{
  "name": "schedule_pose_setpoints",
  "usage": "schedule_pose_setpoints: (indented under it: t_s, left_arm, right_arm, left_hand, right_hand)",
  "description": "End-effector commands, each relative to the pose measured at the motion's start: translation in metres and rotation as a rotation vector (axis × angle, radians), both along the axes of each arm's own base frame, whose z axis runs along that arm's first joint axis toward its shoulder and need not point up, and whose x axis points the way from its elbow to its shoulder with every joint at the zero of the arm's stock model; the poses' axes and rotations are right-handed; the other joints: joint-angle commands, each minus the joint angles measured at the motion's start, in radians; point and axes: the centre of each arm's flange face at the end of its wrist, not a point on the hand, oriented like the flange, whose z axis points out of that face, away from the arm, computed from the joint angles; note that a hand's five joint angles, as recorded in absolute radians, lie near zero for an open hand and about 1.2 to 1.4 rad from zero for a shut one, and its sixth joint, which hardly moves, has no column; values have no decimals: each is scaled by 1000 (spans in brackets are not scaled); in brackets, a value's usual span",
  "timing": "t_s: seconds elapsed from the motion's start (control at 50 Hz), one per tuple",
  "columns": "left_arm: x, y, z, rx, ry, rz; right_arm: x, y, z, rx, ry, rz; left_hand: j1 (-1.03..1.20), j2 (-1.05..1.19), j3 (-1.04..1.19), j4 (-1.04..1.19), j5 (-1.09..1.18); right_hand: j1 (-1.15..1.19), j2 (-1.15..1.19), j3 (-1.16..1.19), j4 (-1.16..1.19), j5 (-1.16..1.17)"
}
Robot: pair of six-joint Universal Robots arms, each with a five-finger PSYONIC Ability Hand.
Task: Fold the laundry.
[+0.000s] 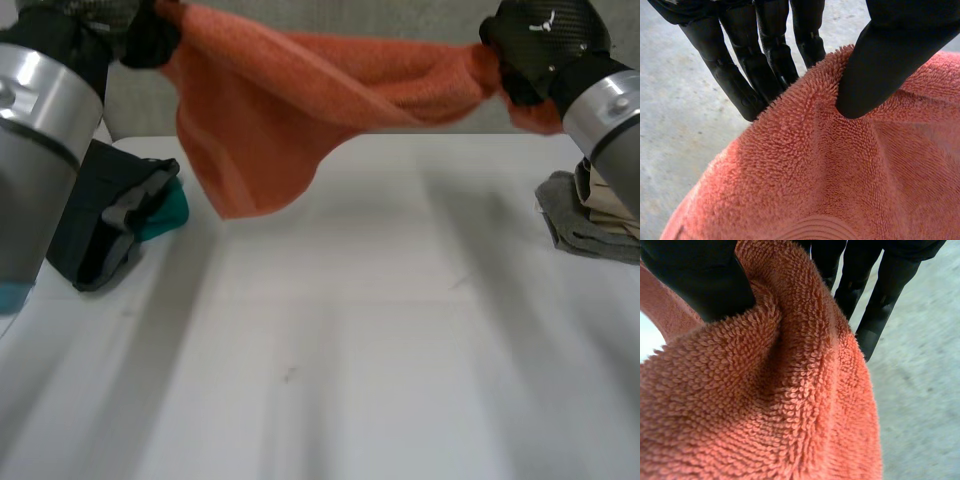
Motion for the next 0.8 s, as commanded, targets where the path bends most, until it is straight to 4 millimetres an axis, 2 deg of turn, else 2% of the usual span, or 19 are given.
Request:
schedule_pose_setpoints:
  t_s: [0.02, 0.06, 0.1, 0.14, 0.16, 0.22, 0.24, 0.3, 0.36, 0.38, 0.42, 0.44, 0.48, 0.5, 0.56, 0.64, 0.68, 0.72, 0.8]
  left_arm:
    - [5, 23, -42, 162, -78, -25]
    - [3, 26, -50, 190, -94, -35]
    - [-2, 26, -66, 238, -122, -53]
    - [-7, 23, -83, 286, -148, -64]
    - [-11, 17, -100, 335, -173, -72]
    - [-19, 6, -125, 393, -214, -76]
    - [-24, -1, -142, 431, -246, -78]
    - [-34, -6, -168, 495, -317, -86]
    - [-42, -11, -180, 512, -359, -87]
    - [-44, -16, -182, 512, -372, -78]
    - [-47, -20, -180, 503, -374, -69]
    - [-48, -24, -175, 489, -365, -57]
    - [-50, -27, -170, 479, -356, -49]
    - [-51, -27, -169, 476, -352, -46]
    - [-53, -29, -162, 461, -338, -38]
    - [-51, -27, -163, 471, -343, -36]
    - [-49, -25, -165, 482, -346, -35]
    - [-47, -25, -167, 486, -348, -32]
    - [-45, -25, -169, 487, -347, -34]
  right_arm:
    - [-21, 20, -8, 234, 129, -16]
    - [-24, 21, -13, 291, 147, -25]
    - [-26, 23, -31, 415, 179, -19]
    - [-26, 23, -45, 493, 203, -14]
    - [-24, 21, -59, 560, 229, -10]
    - [-20, 14, -85, 646, 270, -1]
    - [-19, 7, -102, 694, 291, -10]
    - [-18, -11, -133, 754, 326, -61]
    - [-14, -24, -152, 757, 348, -106]
    - [-9, -31, -161, 735, 351, -133]
    - [-5, -42, -162, 680, 334, -159]
    - [-1, -52, -159, 605, 299, -187]
    - [2, -60, -157, 539, 258, -211]
    - [3, -63, -156, 511, 234, -224]
    - [6, -63, -148, 425, 158, -240]
    - [6, -41, -127, 364, 123, -219]
    - [3, -21, -114, 357, 124, -198]
    - [0, 0, -102, 366, 124, -164]
    - [-8, 28, -92, 421, 111, -101]
  left_hand:
    - [272, 200, 208, 197, 257]
    - [272, 200, 208, 197, 257]
    - [272, 200, 208, 197, 257]
    - [272, 200, 208, 197, 257]
    - [272, 200, 208, 197, 257]
    - [272, 200, 208, 197, 257]
    - [272, 200, 208, 197, 257]
    - [272, 200, 208, 197, 257]
    - [272, 200, 208, 197, 257]
    - [272, 200, 208, 197, 257]
    - [272, 200, 208, 197, 257]
    - [272, 200, 208, 197, 257]
    - [272, 200, 208, 197, 257]
    - [272, 200, 208, 197, 257]
    - [272, 200, 208, 197, 257]
    - [272, 200, 208, 197, 257]
    - [272, 200, 208, 197, 257]
    - [272, 200, 208, 197, 257]
    - [272, 200, 208, 197, 257]
  right_hand:
    - [368, 263, 228, 203, 283]
    - [368, 263, 228, 203, 283]
    - [368, 263, 228, 203, 283]
    - [368, 263, 228, 203, 283]
    - [368, 263, 228, 203, 283]
    - [368, 263, 228, 203, 283]
    - [368, 263, 228, 203, 283]
    - [368, 263, 228, 203, 283]
    - [368, 263, 228, 203, 283]
    - [243, 138, 102, 78, 158]
    - [-7, -111, -147, -172, -92]
    - [-386, -491, -526, -551, -471]
    - [-813, -918, -954, -978, -898]
    - [-854, -958, -994, -1019, -939]
    - [-854, -958, -994, -1019, -939]
    - [-854, -958, -994, -1019, -939]
    - [-854, -958, -994, -1019, -939]
    - [-650, -754, -790, -815, -735]
    - [-370, -475, -510, -535, -455]
